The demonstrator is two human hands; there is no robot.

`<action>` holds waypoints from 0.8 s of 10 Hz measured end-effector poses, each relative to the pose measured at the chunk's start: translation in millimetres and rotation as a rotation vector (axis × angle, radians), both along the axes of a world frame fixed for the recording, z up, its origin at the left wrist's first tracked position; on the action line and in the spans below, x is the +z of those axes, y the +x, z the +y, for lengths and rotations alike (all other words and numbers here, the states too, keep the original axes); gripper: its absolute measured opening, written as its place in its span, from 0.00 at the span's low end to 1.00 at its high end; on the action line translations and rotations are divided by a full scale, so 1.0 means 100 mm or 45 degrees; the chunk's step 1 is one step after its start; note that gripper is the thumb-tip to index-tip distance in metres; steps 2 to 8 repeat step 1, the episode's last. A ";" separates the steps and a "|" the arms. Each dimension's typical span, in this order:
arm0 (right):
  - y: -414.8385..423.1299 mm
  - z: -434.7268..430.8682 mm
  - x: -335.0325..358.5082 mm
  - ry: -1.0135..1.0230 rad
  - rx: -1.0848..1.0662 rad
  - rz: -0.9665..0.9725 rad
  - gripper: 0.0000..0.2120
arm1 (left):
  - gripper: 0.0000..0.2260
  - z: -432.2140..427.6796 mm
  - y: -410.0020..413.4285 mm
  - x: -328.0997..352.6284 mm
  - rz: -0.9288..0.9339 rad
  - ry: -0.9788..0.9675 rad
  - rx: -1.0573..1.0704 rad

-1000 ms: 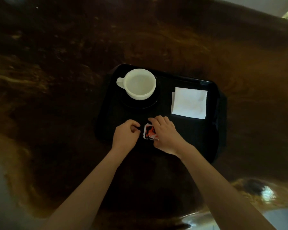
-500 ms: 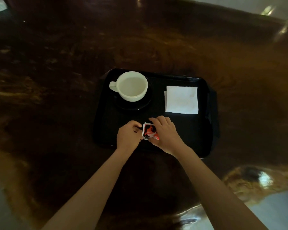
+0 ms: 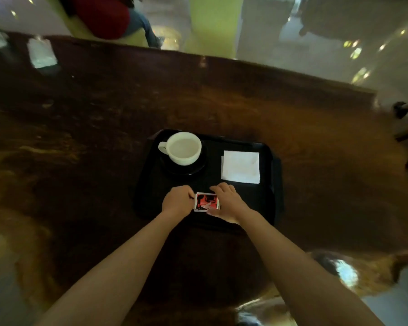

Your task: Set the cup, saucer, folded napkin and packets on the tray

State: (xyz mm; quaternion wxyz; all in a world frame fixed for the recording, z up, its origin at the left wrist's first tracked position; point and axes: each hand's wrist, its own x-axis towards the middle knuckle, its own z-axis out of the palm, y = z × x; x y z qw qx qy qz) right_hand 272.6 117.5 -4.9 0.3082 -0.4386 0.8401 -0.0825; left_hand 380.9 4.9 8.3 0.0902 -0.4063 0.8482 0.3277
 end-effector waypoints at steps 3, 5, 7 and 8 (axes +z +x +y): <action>-0.13 0.13 0.26 0.192 0.009 -0.074 0.37 | 0.10 0.02 -0.02 0.27 -0.124 0.015 -0.062; -0.13 0.13 0.26 0.192 0.009 -0.074 0.37 | 0.10 0.02 -0.02 0.27 -0.124 0.015 -0.062; -0.13 0.13 0.26 0.192 0.009 -0.074 0.37 | 0.10 0.02 -0.02 0.27 -0.124 0.015 -0.062; -0.13 0.13 0.26 0.192 0.009 -0.074 0.37 | 0.10 0.02 -0.02 0.27 -0.124 0.015 -0.062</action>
